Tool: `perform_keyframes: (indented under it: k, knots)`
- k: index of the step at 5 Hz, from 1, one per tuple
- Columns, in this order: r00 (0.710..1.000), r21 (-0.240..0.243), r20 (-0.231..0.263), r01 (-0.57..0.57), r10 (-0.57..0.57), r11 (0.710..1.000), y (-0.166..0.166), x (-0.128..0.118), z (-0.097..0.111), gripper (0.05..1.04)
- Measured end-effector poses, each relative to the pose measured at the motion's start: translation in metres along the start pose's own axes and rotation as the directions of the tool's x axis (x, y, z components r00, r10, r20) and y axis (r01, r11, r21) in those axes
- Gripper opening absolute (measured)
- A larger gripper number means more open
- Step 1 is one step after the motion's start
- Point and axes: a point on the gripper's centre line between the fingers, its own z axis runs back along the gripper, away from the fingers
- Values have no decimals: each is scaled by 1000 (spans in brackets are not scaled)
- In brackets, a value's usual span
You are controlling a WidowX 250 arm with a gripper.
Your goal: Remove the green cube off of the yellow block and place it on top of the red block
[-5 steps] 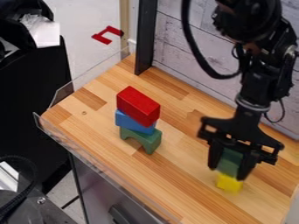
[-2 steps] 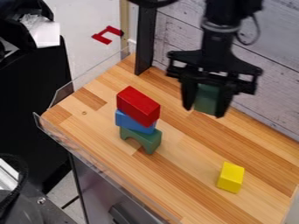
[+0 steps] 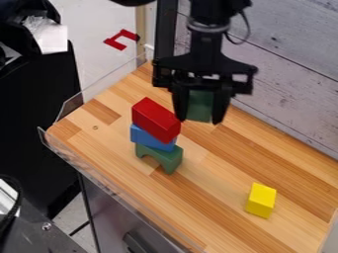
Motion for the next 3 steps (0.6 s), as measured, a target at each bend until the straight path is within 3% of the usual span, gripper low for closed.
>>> perform_keyframes:
  k: [1,2,3]
  knots:
    - [976,-14,-26,-218,218,976,22,13,2,551]
    - [933,-50,-44,-358,356,932,35,22,1,551]
    - [876,-44,-86,-479,475,877,42,27,-6,551]
